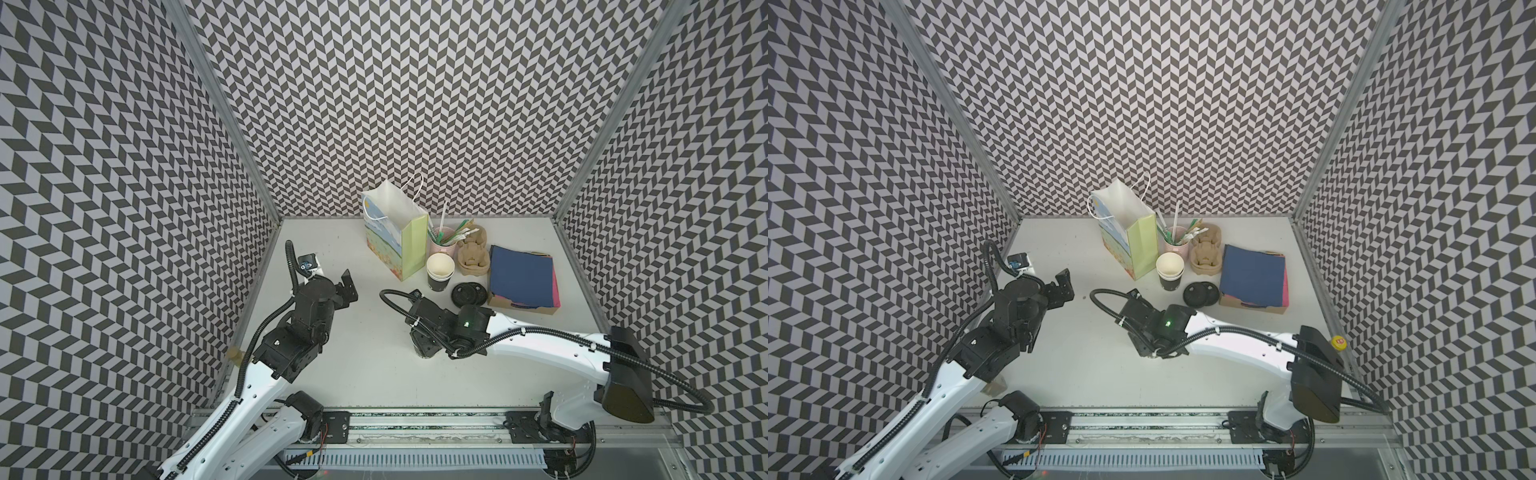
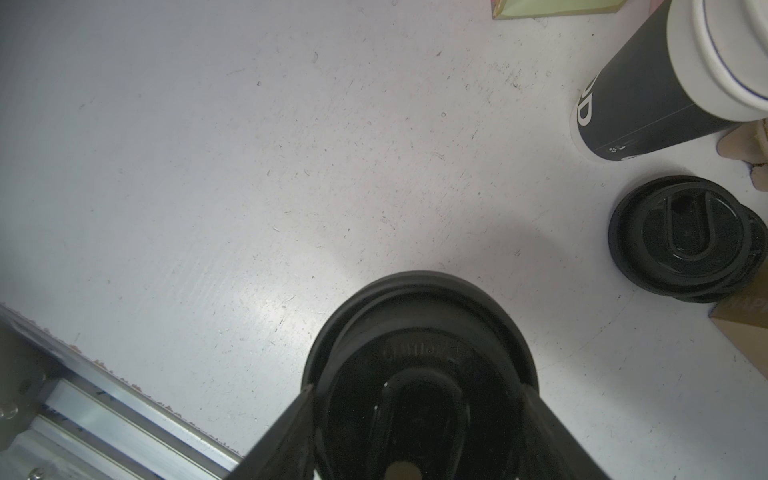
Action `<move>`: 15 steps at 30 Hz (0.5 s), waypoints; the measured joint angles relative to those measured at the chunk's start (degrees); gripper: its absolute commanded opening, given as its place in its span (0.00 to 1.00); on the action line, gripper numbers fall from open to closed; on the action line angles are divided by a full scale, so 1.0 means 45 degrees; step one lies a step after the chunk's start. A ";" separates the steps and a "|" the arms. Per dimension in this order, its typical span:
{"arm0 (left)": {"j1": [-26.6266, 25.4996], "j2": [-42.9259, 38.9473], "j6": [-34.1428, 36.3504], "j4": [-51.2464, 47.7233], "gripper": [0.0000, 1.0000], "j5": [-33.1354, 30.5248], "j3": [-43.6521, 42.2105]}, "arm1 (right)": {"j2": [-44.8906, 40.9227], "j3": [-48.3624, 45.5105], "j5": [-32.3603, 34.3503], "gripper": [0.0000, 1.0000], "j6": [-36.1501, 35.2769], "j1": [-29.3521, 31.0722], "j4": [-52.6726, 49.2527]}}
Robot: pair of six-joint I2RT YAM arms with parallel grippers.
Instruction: Pack the takeout coffee
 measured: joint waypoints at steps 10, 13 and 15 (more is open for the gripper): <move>0.0000 0.0015 0.0000 -0.0005 0.97 0.0005 0.0000 | -0.0005 0.0010 -0.0024 0.65 0.0019 0.0000 -0.0005; 0.0000 0.0029 0.0000 -0.0005 0.97 0.0005 0.0000 | -0.0005 0.0049 0.0005 0.65 0.0024 0.0000 -0.0058; 0.0000 0.0073 0.0000 -0.0005 0.97 0.0005 0.0000 | -0.0005 0.0097 0.0019 0.65 0.0019 0.0000 -0.0165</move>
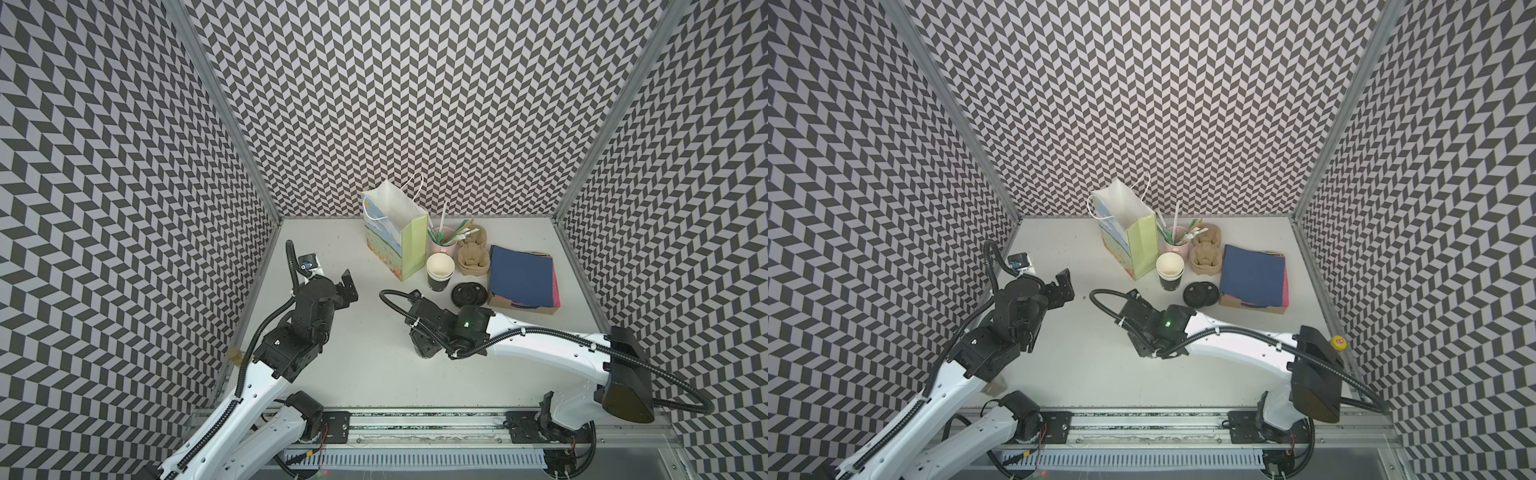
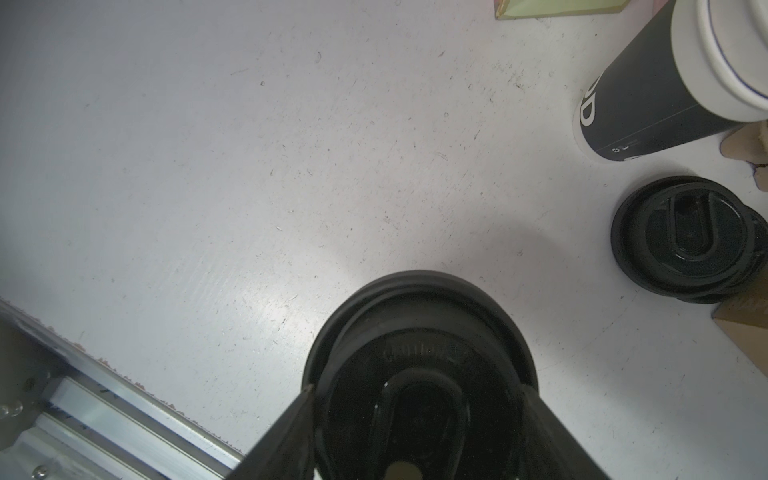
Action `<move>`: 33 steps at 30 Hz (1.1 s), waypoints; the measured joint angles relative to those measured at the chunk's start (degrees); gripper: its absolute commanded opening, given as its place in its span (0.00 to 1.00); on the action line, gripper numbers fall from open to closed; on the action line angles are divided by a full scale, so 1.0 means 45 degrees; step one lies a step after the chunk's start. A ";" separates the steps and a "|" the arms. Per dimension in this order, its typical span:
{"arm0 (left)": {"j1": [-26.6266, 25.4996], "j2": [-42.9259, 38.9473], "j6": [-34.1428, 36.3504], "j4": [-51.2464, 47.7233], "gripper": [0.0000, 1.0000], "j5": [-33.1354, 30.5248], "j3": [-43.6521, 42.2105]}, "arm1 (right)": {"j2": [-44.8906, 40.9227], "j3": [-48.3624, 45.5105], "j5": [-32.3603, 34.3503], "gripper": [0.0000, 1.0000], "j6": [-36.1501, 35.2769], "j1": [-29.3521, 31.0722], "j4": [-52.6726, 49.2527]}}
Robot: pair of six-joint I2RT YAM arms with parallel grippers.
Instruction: Pack the takeout coffee
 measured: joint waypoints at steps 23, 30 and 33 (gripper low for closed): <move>0.0000 0.0029 0.0005 -0.0005 0.97 0.0044 0.0000 | 0.0000 0.0010 -0.0083 0.67 -0.0019 0.0000 -0.0107; 0.0000 0.0097 0.0005 -0.0010 0.97 0.0053 0.0000 | 0.0005 -0.0117 -0.0078 0.67 -0.0029 0.0000 -0.0039; 0.0000 0.0107 0.0005 -0.0010 0.97 0.0078 0.0000 | 0.0015 -0.0219 -0.0058 0.67 -0.0029 0.0000 0.0029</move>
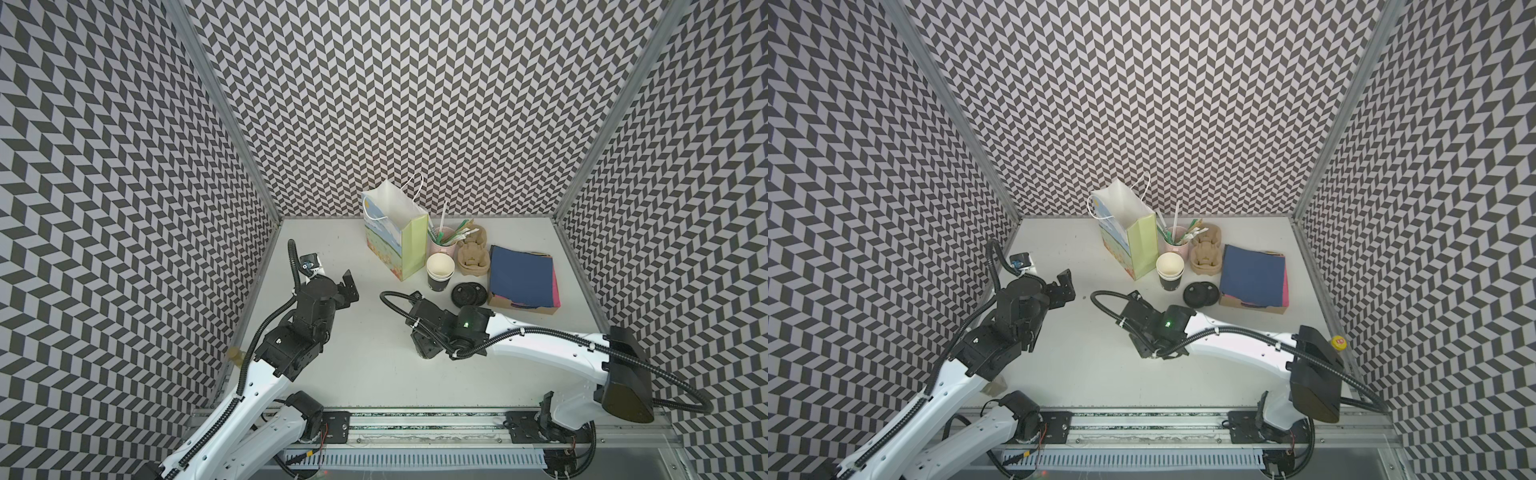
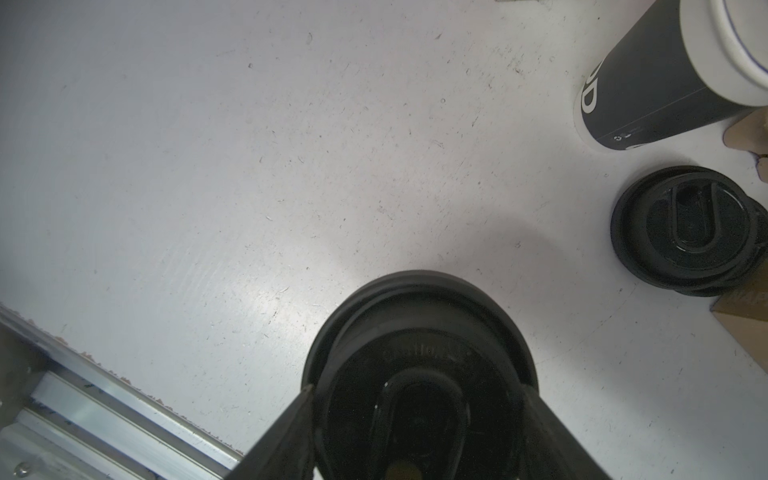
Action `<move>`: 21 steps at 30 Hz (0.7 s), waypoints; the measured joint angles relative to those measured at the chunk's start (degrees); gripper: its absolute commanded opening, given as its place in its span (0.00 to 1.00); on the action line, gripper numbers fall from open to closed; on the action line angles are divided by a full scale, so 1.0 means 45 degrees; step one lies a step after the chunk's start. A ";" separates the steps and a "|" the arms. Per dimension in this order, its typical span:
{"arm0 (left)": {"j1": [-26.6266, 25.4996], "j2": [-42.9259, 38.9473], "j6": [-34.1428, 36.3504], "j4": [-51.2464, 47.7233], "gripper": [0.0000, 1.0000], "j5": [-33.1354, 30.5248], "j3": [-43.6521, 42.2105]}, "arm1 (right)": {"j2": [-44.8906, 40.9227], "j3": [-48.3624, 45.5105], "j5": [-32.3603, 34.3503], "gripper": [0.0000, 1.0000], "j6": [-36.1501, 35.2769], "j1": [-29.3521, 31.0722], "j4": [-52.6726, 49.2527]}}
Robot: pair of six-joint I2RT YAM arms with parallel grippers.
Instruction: Pack the takeout coffee
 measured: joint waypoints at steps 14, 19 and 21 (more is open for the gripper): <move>0.0000 0.0185 0.0044 0.0000 0.97 0.0131 0.0000 | -0.0204 -0.0534 -0.0087 0.67 -0.0126 -0.0107 0.0797; 0.0000 0.0243 0.0049 -0.0005 0.97 0.0248 0.0000 | -0.0622 -0.1117 -0.0306 0.66 -0.0228 -0.0291 0.1452; 0.0000 0.0253 0.0049 -0.0005 0.97 0.0277 0.0000 | -0.0758 -0.1302 -0.0389 0.66 -0.0238 -0.0364 0.1666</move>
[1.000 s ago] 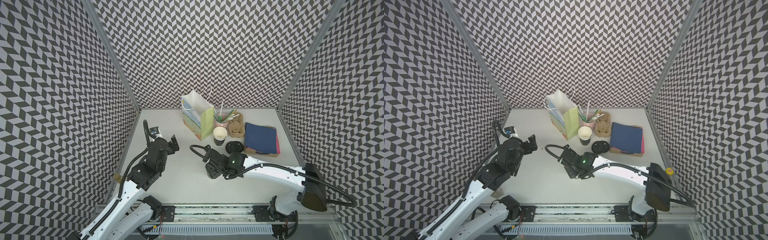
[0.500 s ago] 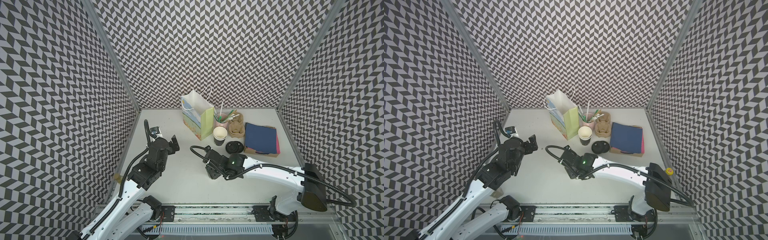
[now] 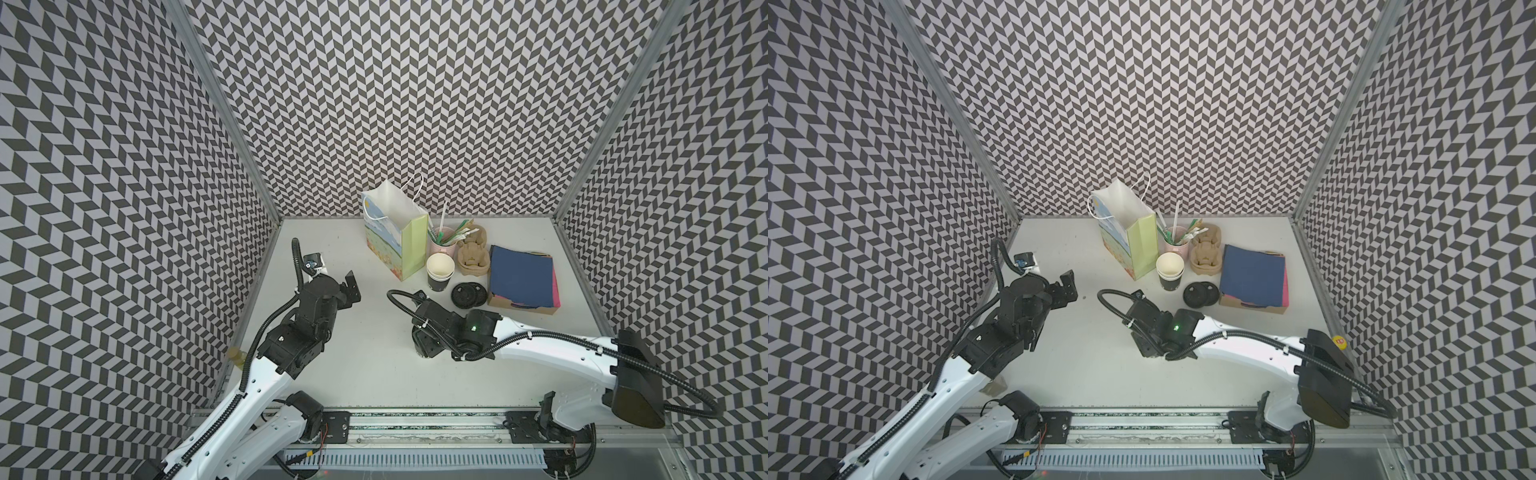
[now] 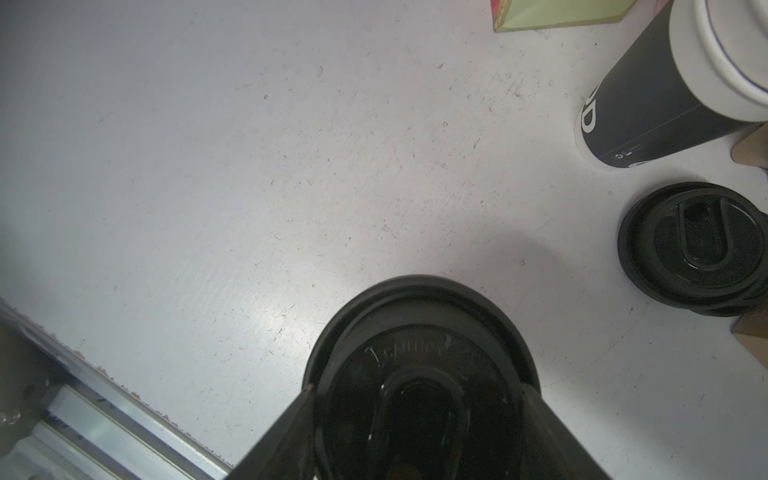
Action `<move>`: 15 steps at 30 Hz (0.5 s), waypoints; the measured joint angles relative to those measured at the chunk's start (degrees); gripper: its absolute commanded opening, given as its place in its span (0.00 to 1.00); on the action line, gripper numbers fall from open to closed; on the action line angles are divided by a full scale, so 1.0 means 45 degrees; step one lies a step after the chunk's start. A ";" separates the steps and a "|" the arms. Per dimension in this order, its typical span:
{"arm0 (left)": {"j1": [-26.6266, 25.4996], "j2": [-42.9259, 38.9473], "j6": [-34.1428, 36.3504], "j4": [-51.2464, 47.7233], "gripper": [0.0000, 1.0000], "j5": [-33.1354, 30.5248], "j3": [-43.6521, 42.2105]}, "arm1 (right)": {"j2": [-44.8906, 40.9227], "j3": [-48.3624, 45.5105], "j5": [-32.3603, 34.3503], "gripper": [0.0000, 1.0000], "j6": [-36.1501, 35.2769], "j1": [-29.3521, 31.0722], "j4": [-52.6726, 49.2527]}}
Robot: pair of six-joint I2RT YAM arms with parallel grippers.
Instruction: Pack the takeout coffee
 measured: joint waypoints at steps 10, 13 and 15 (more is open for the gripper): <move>0.0000 0.0180 0.0010 -0.0053 0.97 0.0117 0.0000 | -0.0131 -0.0408 -0.0141 0.65 -0.0126 -0.0126 0.0738; 0.0000 0.0180 0.0024 -0.0078 0.97 0.0121 0.0000 | -0.0126 -0.0675 -0.0131 0.65 -0.0185 -0.0126 0.1054; 0.0000 0.0185 0.0039 -0.0078 0.97 0.0126 0.0000 | -0.0180 -0.0840 -0.0126 0.65 -0.0180 -0.0126 0.1273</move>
